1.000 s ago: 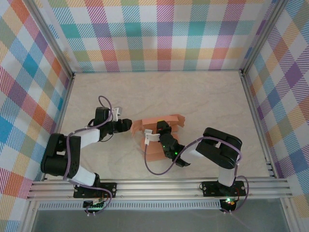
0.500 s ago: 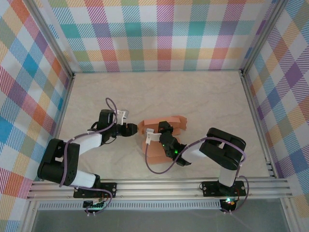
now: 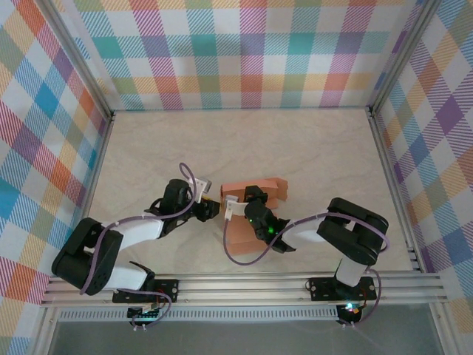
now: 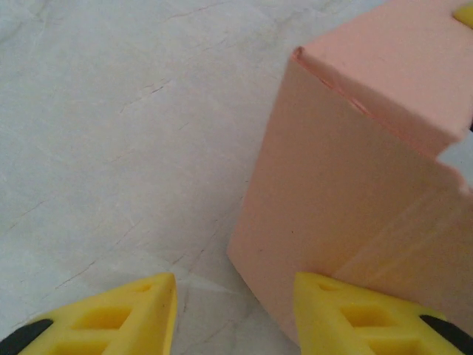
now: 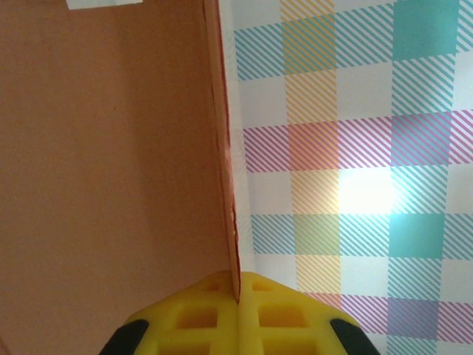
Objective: Fold the paper box
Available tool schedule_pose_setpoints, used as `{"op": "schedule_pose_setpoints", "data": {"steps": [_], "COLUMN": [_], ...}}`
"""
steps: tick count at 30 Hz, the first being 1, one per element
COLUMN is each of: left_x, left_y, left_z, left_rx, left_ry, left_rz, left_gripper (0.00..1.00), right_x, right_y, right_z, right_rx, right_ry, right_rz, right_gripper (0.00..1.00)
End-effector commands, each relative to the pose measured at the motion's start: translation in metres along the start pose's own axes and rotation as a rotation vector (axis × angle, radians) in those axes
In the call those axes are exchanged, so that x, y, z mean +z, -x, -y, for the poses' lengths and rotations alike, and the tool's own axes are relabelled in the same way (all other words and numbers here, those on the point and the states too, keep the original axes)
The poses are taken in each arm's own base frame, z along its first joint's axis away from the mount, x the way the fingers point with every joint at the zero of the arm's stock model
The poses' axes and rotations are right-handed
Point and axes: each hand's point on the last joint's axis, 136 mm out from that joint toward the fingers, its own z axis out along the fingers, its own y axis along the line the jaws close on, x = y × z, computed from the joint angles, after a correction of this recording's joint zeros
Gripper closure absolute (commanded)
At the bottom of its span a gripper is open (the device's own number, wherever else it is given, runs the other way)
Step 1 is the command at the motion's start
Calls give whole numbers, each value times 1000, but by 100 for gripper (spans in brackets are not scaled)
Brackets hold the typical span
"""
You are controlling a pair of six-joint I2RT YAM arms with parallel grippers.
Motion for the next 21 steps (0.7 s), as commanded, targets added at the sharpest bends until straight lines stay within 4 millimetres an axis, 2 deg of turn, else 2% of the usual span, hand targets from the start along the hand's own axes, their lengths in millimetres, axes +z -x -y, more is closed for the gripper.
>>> {"op": "schedule_pose_setpoints", "data": {"steps": [1, 9, 16, 21], "left_x": [-3, 6, 15, 16], "left_y": [11, -1, -3, -9], "left_z": [4, 13, 14, 16], "left_rx": [87, 118, 119, 115], "left_ry": [41, 35, 64, 70], "left_rz": [78, 61, 66, 77], "left_gripper": [54, 53, 55, 53], "right_x": [1, 2, 3, 2], "right_y": [2, 3, 4, 0], "right_z": [5, 8, 7, 7], "right_rx": [61, 44, 20, 40], "right_ry": [-4, -67, -123, -109], "right_rz": [15, 31, 21, -1], "right_gripper": [100, 100, 100, 100]}}
